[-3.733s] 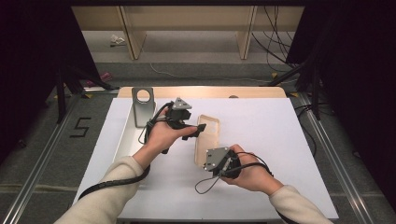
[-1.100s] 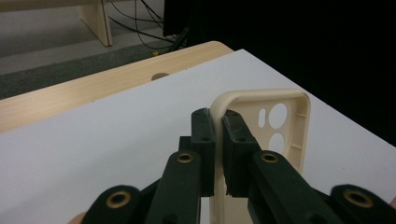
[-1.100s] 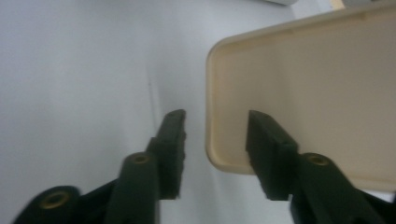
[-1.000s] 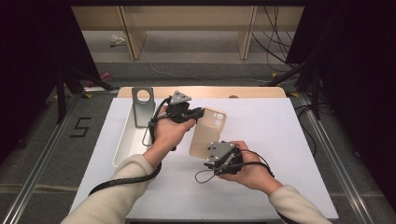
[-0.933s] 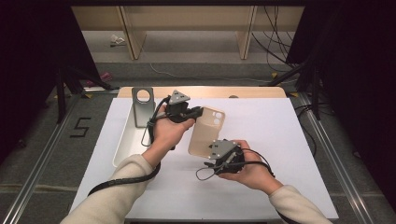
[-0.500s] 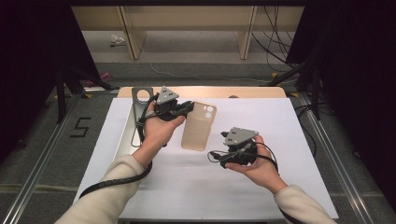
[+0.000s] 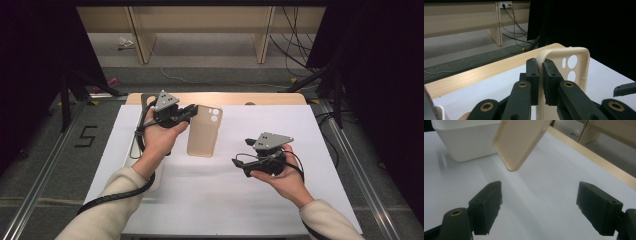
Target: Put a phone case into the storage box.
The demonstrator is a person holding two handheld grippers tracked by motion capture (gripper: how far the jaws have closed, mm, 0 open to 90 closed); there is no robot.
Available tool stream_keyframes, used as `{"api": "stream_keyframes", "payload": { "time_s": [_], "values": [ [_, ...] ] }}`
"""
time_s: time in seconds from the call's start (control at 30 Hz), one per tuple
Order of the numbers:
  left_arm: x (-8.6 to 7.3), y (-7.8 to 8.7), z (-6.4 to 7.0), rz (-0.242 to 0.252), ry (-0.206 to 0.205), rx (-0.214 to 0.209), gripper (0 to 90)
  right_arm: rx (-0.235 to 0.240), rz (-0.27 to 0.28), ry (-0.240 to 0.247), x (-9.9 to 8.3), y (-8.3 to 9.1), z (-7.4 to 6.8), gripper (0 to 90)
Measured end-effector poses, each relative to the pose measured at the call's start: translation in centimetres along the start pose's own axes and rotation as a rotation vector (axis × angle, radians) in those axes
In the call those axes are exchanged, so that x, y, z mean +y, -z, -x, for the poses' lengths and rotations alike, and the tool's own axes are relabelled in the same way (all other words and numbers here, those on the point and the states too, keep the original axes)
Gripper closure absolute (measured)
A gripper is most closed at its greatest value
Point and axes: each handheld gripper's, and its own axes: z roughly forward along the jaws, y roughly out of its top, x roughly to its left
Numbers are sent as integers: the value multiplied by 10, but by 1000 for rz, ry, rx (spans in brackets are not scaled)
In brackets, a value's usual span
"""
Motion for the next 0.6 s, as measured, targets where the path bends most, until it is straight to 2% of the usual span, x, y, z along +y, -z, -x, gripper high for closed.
{"api": "stream_keyframes", "payload": {
  "time_s": [0.6],
  "values": [
    [7, 17, -20, 27, 1, 44, 840, -52, 32, -73, -13, 18, 18, 207]
  ]
}}
